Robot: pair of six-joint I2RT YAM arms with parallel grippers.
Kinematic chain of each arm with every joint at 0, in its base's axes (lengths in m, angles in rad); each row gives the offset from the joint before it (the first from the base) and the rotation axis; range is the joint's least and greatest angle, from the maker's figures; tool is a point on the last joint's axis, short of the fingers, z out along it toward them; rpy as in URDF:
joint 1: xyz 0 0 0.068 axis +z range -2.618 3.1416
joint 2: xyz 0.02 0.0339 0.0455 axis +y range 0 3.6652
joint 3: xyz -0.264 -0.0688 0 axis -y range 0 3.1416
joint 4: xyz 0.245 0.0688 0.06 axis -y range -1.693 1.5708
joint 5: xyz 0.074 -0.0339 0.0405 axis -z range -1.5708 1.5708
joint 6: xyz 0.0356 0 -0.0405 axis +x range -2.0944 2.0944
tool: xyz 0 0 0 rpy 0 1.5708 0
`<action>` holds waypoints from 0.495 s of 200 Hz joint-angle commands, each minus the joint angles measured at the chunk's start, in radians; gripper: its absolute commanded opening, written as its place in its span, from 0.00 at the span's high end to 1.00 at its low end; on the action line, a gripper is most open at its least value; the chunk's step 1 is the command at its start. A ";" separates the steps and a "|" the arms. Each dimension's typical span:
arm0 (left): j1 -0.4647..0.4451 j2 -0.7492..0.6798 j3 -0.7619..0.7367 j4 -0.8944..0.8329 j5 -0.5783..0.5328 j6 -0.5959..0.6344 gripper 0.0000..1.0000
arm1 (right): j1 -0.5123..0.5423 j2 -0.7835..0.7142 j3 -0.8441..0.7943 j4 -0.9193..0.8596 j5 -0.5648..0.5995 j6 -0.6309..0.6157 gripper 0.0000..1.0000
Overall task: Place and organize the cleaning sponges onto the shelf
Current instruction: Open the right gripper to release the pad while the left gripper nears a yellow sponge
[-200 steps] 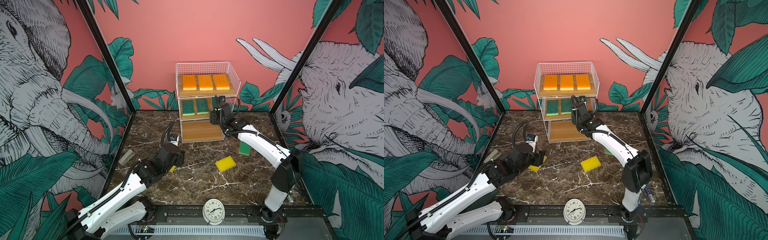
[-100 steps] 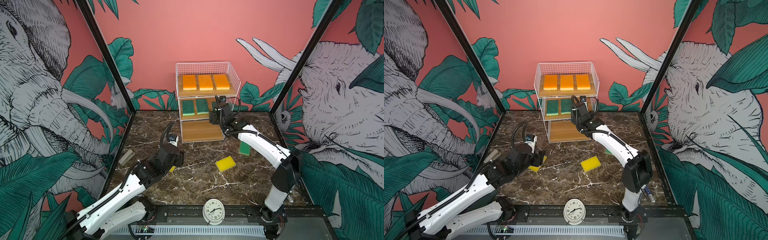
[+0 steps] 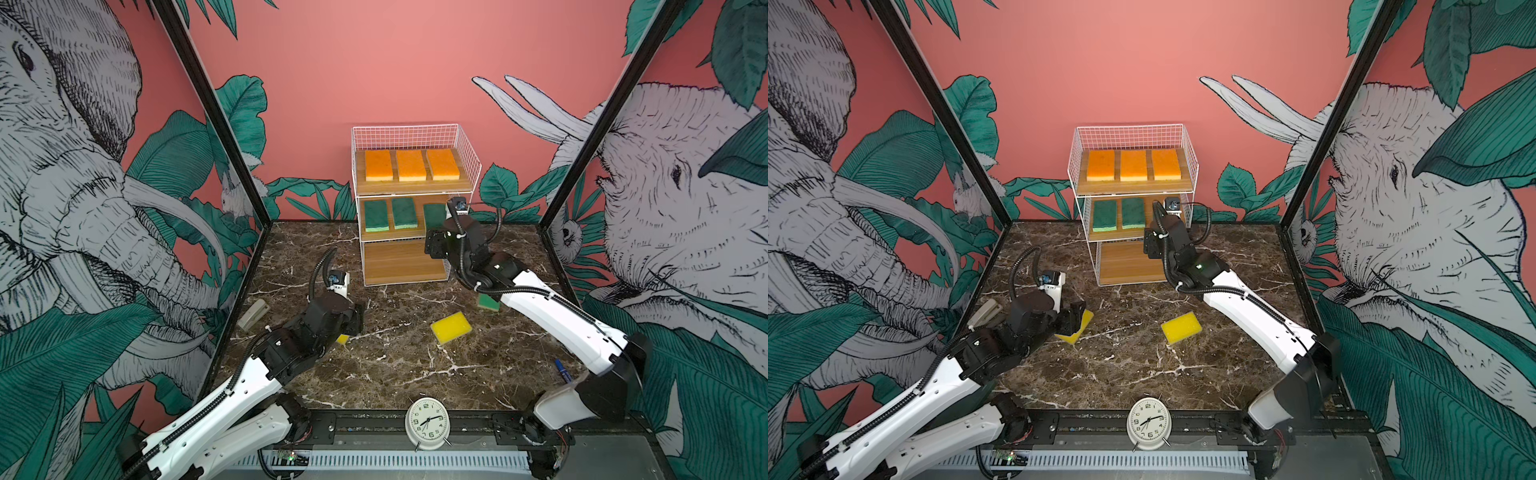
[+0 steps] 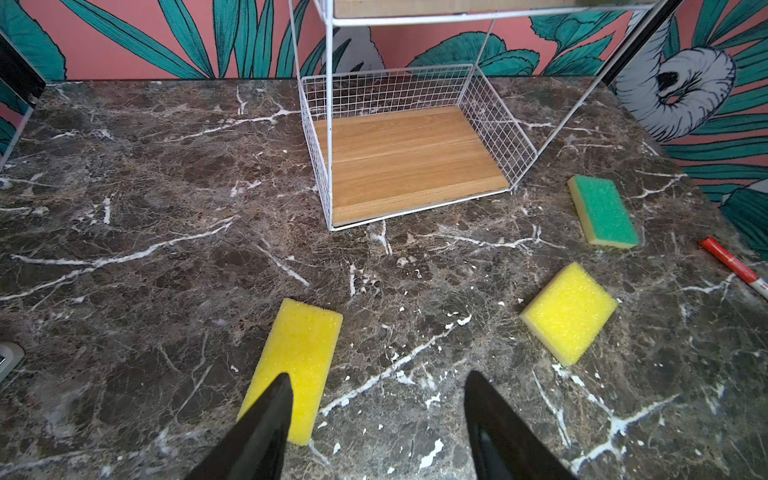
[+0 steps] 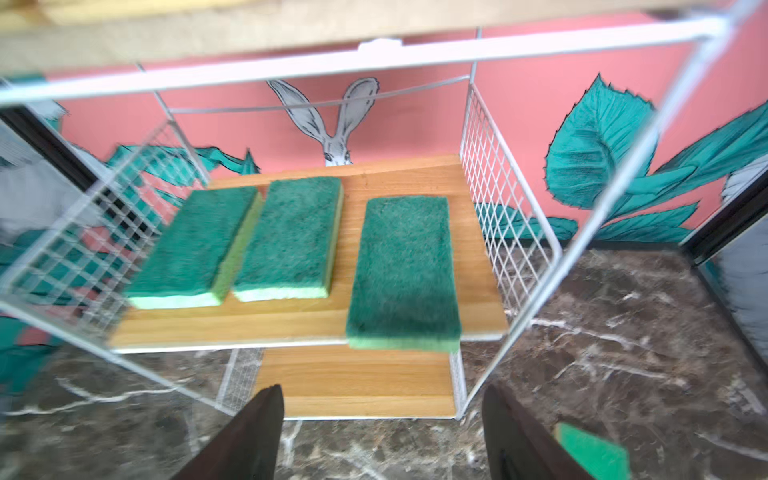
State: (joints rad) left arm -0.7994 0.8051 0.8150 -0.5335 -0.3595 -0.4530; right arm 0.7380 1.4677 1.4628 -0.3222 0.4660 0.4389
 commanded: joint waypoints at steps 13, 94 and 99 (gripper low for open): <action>0.005 -0.007 -0.021 -0.011 -0.012 -0.019 0.33 | -0.002 -0.100 -0.123 0.051 -0.047 0.093 0.49; 0.089 0.015 -0.009 0.138 0.197 0.059 0.34 | -0.072 -0.158 -0.335 0.336 -0.385 0.312 0.69; 0.107 0.012 -0.015 0.147 0.217 0.057 0.34 | -0.073 -0.152 -0.333 0.344 -0.392 0.315 0.69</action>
State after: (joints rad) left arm -0.7448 0.8349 0.8040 -0.4625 -0.2321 -0.4137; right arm 0.6769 1.3209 1.1263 -0.1352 0.1734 0.6678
